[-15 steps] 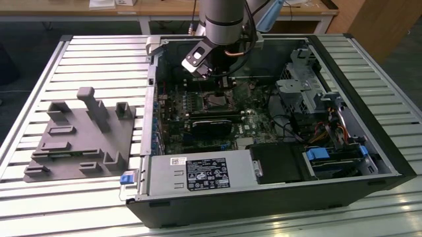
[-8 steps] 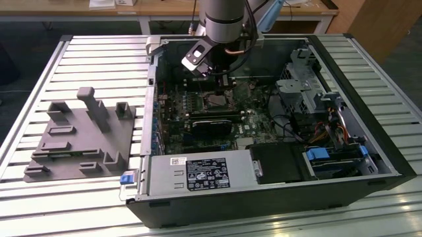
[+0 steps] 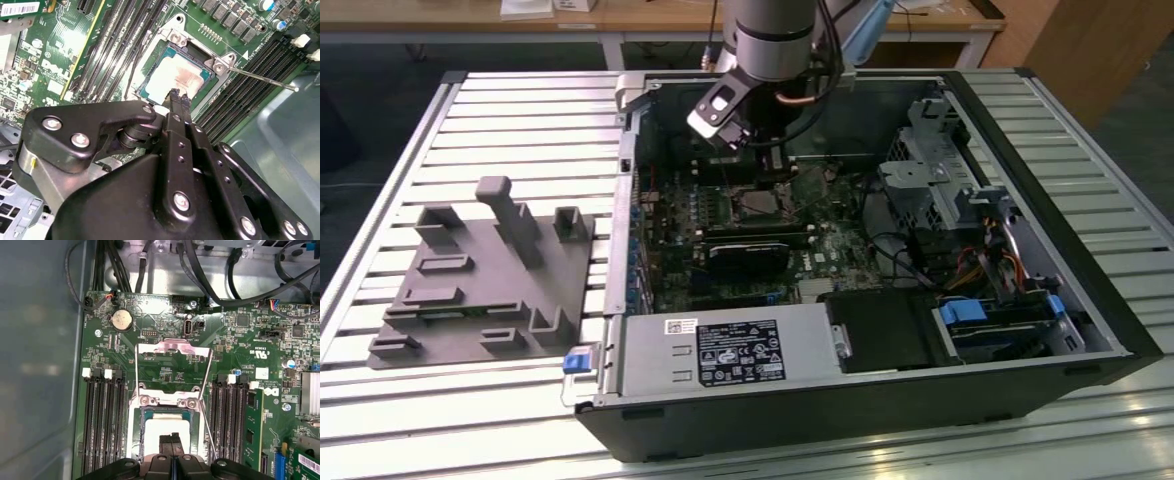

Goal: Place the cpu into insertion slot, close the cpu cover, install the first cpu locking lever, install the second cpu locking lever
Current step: 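Close the cpu cover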

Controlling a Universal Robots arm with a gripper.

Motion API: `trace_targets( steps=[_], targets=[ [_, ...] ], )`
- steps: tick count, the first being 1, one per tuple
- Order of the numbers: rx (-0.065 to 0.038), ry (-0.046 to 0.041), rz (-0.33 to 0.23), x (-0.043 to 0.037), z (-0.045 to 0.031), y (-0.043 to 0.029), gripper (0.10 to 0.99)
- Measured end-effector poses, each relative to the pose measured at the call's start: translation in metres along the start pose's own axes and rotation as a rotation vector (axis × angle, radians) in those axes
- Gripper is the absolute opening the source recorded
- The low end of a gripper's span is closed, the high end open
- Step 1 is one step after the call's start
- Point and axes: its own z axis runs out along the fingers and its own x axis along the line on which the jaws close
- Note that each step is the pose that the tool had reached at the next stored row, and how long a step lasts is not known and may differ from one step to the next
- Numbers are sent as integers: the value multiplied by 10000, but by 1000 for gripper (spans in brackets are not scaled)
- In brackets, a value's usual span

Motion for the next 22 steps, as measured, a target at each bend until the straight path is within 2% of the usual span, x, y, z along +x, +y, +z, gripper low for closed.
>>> trace_targets(
  steps=[9, 17, 22],
  targets=[
    [3, 0, 3, 0, -140, 6, 106],
    [20, 2, 2, 0, -352, 17, 106],
    [20, 2, 6, -52, -369, 16, 106]
  ],
)
